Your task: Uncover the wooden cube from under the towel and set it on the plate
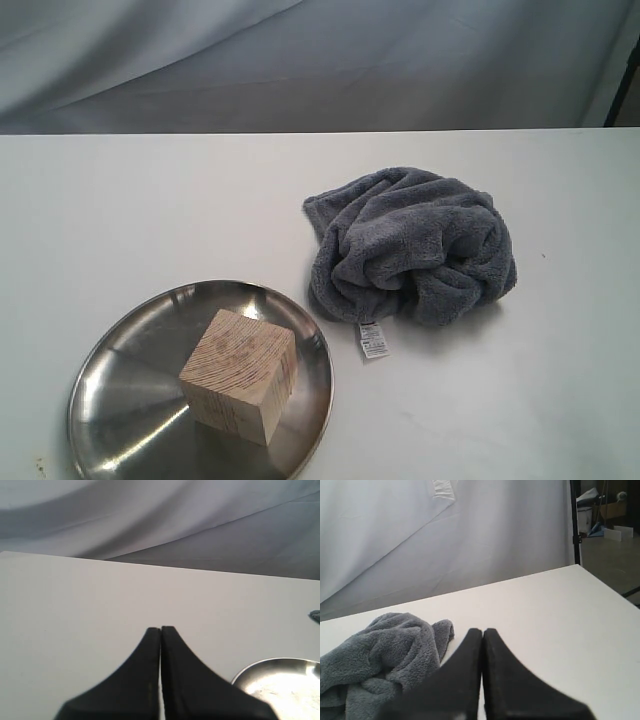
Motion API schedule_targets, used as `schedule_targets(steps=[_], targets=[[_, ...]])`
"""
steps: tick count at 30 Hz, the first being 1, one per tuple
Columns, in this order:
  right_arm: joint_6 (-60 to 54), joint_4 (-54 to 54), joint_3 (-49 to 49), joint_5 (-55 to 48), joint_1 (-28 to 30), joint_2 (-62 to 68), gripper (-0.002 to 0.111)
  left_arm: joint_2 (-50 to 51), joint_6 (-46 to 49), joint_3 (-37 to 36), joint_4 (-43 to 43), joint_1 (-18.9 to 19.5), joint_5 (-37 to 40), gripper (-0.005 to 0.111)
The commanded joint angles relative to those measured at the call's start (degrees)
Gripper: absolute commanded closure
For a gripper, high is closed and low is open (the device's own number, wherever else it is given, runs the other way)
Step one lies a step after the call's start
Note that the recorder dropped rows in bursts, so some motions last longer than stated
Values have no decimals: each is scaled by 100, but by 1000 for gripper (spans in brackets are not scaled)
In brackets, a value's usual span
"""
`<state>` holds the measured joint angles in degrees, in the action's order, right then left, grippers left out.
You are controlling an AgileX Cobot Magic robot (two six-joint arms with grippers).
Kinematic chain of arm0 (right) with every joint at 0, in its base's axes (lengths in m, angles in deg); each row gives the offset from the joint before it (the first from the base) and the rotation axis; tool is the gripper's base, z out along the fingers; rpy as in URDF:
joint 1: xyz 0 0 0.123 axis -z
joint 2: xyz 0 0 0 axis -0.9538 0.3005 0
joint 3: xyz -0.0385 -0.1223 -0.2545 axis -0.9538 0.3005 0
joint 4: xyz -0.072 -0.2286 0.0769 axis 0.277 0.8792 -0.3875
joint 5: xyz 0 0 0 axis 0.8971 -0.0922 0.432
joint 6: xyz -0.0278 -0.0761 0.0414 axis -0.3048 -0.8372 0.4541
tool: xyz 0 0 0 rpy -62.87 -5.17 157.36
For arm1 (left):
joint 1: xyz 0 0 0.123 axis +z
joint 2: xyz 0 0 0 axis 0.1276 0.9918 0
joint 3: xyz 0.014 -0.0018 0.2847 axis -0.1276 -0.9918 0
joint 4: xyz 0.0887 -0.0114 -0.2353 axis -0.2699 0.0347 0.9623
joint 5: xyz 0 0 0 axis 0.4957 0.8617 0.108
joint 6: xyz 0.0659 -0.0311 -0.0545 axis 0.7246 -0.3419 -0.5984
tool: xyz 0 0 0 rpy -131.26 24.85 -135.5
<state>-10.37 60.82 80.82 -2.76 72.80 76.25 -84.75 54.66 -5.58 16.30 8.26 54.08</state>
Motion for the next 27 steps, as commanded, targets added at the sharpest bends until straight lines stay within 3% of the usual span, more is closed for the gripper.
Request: schedule_targets(steps=[1,7,27], targets=[[-2019,-1768,34,244,34,-25,108,-29,-28,-26,31,10,-41,105],[-4482,-3860,34,343,34,-25,108,-29,-28,-26,31,10,-41,105],[-4435,-3906,34,206,34,-25,108,-29,-28,-26,31,10,-41,105]])
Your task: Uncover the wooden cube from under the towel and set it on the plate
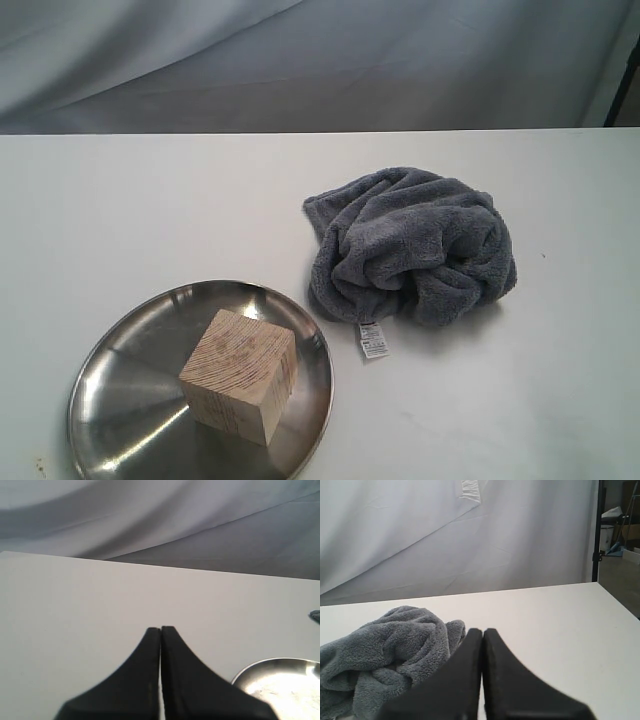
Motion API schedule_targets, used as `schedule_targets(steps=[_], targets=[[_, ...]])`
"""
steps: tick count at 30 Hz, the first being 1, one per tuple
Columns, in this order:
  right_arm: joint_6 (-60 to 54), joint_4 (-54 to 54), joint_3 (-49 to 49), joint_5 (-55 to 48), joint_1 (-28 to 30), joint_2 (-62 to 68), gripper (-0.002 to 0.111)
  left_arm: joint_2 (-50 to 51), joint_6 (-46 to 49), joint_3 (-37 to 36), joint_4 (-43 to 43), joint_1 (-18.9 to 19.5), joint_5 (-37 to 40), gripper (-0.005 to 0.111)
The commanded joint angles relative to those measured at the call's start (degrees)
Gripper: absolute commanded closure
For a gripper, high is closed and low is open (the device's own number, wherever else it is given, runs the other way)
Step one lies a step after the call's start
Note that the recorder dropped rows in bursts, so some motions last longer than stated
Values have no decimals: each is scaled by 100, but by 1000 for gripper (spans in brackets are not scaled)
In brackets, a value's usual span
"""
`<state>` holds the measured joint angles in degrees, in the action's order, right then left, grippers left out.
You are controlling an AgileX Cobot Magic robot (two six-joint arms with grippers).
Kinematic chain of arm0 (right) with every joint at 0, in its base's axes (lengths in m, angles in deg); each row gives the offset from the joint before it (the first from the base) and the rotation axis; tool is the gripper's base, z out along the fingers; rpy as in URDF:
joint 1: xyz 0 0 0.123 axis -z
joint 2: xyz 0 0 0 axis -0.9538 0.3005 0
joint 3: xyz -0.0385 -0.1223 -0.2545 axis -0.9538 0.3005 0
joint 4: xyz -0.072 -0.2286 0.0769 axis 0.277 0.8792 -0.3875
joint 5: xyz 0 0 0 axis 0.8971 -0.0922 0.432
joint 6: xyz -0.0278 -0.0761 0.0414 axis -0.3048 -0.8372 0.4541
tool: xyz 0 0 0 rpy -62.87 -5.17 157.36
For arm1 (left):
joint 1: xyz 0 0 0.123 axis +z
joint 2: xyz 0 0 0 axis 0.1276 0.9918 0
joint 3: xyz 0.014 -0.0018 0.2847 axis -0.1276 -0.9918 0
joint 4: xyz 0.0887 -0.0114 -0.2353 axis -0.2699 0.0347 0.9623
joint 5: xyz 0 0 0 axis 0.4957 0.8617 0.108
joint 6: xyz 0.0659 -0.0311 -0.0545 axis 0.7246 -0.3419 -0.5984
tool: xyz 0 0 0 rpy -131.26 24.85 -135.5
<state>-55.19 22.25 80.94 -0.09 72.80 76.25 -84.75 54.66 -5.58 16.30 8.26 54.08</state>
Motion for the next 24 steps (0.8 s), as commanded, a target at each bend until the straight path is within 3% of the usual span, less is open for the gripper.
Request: schedule_targets(steps=[1,7,24], targets=[[61,-49,22,-85,75,-25,108,-29,-28,-26,31,10,-41,105],[62,-42,22,-389,370,-166,108,-29,-28,-26,31,10,-41,105],[176,511,22,-1438,289,-520,108,-29,-28,-26,32,10,-41,105]])
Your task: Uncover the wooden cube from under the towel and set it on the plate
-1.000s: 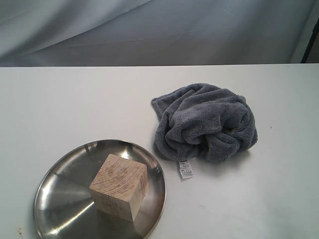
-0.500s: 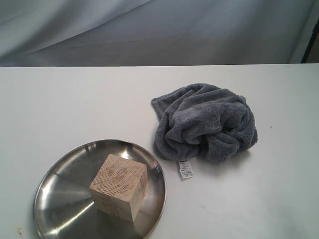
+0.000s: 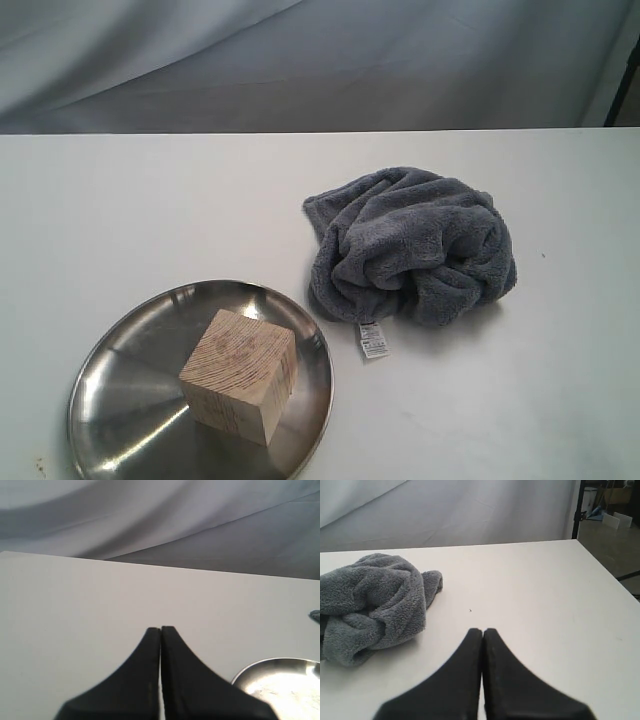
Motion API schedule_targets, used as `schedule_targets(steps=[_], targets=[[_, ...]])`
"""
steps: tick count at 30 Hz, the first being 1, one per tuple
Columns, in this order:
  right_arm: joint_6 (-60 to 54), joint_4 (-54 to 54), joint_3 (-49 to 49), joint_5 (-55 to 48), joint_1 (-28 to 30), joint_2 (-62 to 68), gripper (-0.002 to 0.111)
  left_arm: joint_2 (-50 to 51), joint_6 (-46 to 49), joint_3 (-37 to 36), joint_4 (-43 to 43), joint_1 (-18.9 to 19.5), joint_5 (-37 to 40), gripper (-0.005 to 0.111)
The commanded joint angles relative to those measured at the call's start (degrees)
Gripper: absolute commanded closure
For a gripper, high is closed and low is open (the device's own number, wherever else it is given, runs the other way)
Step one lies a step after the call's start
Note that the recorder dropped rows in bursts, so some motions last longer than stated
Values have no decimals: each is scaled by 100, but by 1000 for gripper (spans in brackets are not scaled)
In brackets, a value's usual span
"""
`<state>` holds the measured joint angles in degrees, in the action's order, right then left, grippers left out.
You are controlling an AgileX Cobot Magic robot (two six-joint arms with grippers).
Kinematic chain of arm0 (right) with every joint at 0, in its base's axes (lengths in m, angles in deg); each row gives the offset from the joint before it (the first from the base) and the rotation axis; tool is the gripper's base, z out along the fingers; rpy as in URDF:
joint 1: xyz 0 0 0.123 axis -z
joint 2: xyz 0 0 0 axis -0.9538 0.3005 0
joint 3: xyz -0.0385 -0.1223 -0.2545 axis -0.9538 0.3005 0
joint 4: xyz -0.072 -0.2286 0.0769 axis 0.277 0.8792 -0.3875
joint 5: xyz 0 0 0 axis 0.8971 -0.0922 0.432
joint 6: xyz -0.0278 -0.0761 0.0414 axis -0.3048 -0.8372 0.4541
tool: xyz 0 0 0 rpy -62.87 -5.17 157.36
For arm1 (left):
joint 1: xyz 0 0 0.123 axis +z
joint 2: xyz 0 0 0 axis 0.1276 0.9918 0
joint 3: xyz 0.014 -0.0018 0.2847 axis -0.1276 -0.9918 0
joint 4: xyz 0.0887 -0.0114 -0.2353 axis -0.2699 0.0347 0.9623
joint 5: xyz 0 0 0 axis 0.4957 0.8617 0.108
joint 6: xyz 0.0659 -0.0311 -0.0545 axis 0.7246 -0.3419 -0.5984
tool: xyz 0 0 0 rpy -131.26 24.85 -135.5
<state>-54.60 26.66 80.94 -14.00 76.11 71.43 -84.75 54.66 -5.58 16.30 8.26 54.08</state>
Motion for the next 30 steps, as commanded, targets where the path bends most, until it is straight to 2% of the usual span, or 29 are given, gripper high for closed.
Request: schedule_targets(steps=[1,8,13,30], targets=[[117,71,22,-47,-42,-38,108,-29,-28,-26,32,10,-41,105],[104,129,22,-68,-59,-38,108,-29,-28,-26,32,10,-41,105],[104,129,22,-80,-448,-38,108,-29,-28,-26,32,10,-41,105],[104,129,22,-80,-422,-38,108,-29,-28,-26,32,10,-41,105]])
